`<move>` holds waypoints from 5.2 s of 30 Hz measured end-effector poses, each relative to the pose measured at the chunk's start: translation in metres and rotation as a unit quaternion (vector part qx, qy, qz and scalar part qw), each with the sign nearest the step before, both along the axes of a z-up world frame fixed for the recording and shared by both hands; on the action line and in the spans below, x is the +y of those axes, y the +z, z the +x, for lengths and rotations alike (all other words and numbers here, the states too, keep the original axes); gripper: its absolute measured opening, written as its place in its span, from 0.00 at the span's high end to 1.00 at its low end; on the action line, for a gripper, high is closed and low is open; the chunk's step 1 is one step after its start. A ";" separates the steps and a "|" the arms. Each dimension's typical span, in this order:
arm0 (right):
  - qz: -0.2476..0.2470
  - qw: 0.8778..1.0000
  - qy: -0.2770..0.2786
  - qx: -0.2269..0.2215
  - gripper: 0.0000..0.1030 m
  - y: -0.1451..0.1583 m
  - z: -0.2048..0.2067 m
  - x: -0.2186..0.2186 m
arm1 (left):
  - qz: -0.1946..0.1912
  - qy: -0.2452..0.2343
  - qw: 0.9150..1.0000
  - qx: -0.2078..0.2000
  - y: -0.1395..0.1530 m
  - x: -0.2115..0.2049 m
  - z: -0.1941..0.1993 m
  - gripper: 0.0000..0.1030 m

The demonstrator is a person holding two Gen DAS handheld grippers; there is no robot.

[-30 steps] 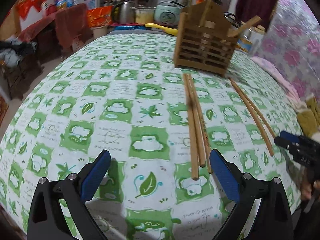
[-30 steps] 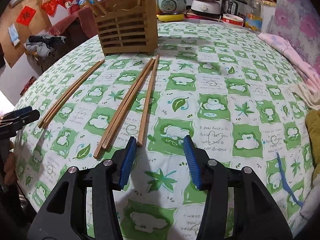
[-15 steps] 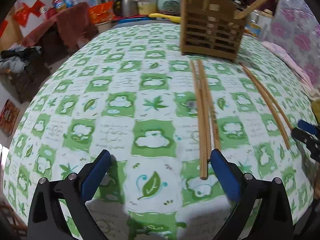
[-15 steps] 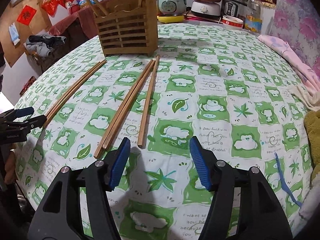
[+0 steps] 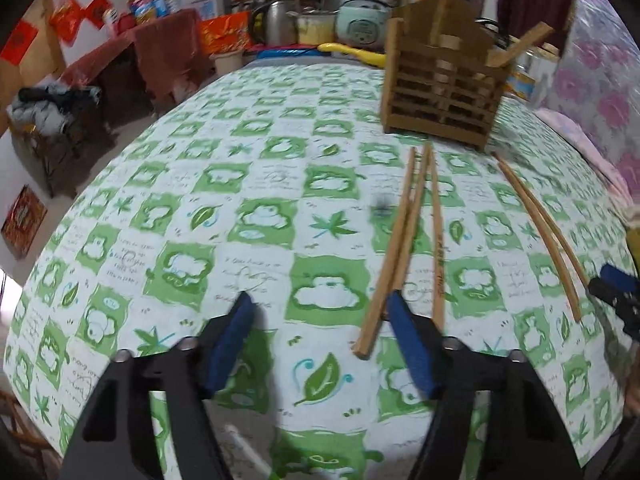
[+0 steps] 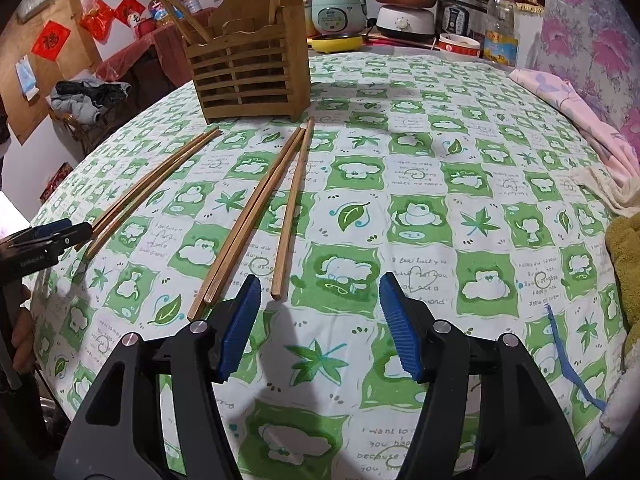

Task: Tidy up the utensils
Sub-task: 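Close the left tool on a wooden chopstick while the right tool grasps another, then carry both held chopsticks into the wooden holder and open both tools, then move both open tools back down to the loose chopsticks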

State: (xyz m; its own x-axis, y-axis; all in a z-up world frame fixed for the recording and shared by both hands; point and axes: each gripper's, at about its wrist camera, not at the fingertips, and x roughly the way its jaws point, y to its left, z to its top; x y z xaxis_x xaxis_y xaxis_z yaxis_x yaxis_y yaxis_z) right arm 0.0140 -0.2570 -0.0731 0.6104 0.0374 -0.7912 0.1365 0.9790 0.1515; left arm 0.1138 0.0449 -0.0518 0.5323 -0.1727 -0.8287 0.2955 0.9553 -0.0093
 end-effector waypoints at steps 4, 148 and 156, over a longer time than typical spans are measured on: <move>-0.001 1.000 0.000 0.000 0.41 0.000 0.000 0.000 | 0.010 -0.029 0.999 -0.016 0.001 -0.009 -0.008 0.61; -0.130 0.971 -0.029 -0.196 0.07 0.083 -0.035 0.040 | -0.029 0.068 0.991 -0.114 0.072 0.002 -0.017 0.06; -0.093 0.987 -0.047 -0.124 0.07 0.041 -0.016 0.013 | 0.000 0.095 0.993 -0.076 0.036 0.011 0.001 0.06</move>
